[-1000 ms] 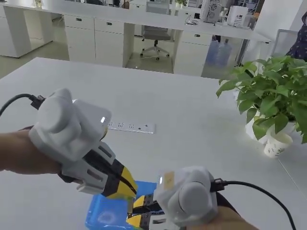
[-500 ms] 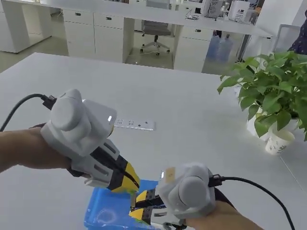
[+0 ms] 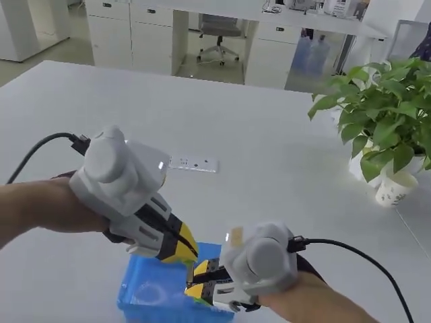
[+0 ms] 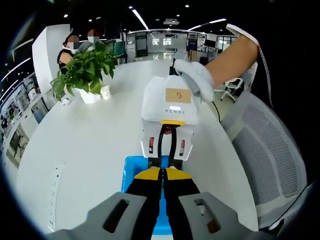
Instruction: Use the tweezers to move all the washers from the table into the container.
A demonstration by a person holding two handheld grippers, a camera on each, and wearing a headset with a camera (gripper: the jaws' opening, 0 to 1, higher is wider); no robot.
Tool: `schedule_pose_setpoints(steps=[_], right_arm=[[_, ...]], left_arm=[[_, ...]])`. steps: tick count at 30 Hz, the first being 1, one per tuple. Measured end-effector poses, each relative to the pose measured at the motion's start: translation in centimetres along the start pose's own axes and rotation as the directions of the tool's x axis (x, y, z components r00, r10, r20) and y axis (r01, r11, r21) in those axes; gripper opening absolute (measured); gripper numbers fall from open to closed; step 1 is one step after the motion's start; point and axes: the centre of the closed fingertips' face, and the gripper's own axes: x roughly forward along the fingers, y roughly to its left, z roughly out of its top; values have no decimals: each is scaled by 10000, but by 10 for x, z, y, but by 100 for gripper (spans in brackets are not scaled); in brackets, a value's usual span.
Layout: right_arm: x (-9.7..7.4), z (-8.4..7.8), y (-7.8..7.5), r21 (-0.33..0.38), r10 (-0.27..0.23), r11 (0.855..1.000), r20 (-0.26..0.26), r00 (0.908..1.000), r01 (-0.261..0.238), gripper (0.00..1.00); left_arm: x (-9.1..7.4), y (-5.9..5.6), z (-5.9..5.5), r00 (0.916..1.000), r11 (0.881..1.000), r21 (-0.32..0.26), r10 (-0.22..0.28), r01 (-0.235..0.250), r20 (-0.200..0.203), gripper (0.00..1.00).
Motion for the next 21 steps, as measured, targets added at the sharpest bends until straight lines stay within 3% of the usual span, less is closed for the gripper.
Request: schedule_pose_setpoints(steps=[12, 21], right_arm=[[8, -12, -3, -124, 119, 9998, -445, 9989, -124, 10], [10, -12, -5, -119, 136, 9998, -466, 9988, -142, 11]], left_arm=[[9, 6, -10, 9999, 9998, -110, 138, -139, -36, 4], [10, 8, -11, 9998, 9997, -159, 185, -184, 23, 4]])
